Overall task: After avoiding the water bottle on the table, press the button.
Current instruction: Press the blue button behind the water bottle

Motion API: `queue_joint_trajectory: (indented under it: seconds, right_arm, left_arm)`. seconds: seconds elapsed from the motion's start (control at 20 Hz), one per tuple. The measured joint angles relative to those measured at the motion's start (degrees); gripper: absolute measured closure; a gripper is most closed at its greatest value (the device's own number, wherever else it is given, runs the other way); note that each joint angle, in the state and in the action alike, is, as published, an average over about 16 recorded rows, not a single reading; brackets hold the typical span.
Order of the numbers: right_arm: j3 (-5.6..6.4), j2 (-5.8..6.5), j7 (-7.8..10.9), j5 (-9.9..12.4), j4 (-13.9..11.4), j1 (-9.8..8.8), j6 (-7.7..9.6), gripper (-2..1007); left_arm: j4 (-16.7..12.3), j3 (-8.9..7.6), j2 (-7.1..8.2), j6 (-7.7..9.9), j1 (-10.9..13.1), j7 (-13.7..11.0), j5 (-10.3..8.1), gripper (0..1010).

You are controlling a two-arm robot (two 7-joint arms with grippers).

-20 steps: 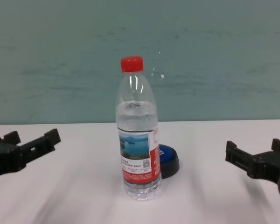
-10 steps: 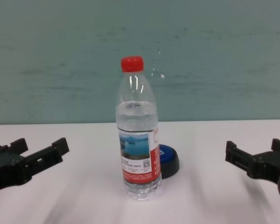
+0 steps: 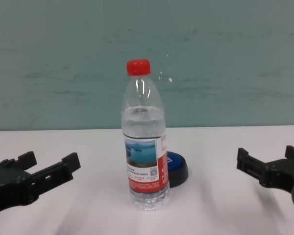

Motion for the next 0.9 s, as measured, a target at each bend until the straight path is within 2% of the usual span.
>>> queue_joint_trajectory:
  seconds: [0.4,0.9]
  right_arm:
    - [0.59,0.05,1.29,0.14,-0.43,-0.06,0.56,1]
    - [2.31,-0.09,3.59,-0.23,-1.57,0.14,2.22,1]
  left_arm:
    - [0.07,-0.03,-0.05,-0.06,-0.07,0.08,0.05,0]
    - [0.19,-0.10,-0.14,-0.10,-0.20,0.21,0.13,0]
